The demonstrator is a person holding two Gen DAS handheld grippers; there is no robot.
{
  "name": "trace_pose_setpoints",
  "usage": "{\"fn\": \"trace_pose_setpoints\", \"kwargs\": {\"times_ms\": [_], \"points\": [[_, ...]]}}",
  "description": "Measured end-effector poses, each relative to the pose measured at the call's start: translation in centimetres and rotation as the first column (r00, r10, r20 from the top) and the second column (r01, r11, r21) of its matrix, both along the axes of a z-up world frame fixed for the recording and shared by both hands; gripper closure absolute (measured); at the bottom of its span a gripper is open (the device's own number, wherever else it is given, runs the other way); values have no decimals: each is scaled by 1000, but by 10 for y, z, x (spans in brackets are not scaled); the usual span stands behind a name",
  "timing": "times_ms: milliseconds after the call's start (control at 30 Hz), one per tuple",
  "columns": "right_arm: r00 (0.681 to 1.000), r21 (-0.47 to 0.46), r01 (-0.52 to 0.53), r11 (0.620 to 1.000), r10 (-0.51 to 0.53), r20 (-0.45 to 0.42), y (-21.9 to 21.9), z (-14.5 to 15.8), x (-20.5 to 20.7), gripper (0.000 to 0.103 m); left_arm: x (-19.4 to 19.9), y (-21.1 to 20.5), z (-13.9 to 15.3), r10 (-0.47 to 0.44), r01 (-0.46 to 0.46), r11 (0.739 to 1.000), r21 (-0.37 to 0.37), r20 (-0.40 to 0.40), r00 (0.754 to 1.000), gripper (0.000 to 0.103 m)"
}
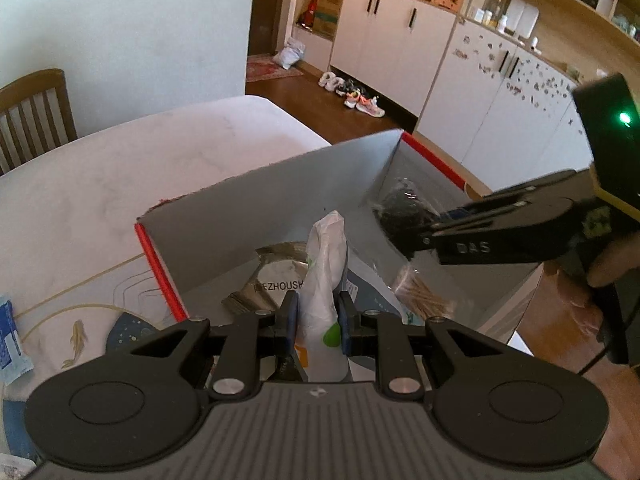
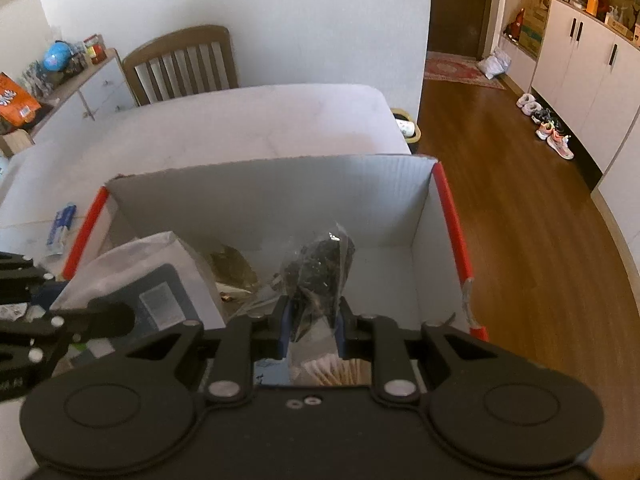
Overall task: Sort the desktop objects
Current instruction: 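Lower the wipes packet with the left tool while the right tool lowers the seed bag, releasing both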
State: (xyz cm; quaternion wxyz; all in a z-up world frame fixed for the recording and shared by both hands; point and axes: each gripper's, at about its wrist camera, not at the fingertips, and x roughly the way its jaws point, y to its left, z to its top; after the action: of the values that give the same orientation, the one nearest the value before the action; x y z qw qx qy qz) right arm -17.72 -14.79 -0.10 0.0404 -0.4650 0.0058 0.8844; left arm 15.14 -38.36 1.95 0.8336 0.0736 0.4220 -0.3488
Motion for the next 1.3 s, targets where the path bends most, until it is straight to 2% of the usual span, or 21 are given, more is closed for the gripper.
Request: {"fn": "trace_pose_setpoints", "kwargs": {"times_ms": [633,933,1300], "points": [[992,39,-8,999,3,128,-5,-33,-31,83,6,-20,-14,-22,24,996,85,-27,999,84],[988,44,-14,999,8,152,-8,-39,-36,83,10,-28,-22,-32,40,991,130,-60,998,84],[987,35,-5,999,-1,162,-3,-39,-34,77,15,-24,-24,-19,30,992,126,-88,996,81]]}}
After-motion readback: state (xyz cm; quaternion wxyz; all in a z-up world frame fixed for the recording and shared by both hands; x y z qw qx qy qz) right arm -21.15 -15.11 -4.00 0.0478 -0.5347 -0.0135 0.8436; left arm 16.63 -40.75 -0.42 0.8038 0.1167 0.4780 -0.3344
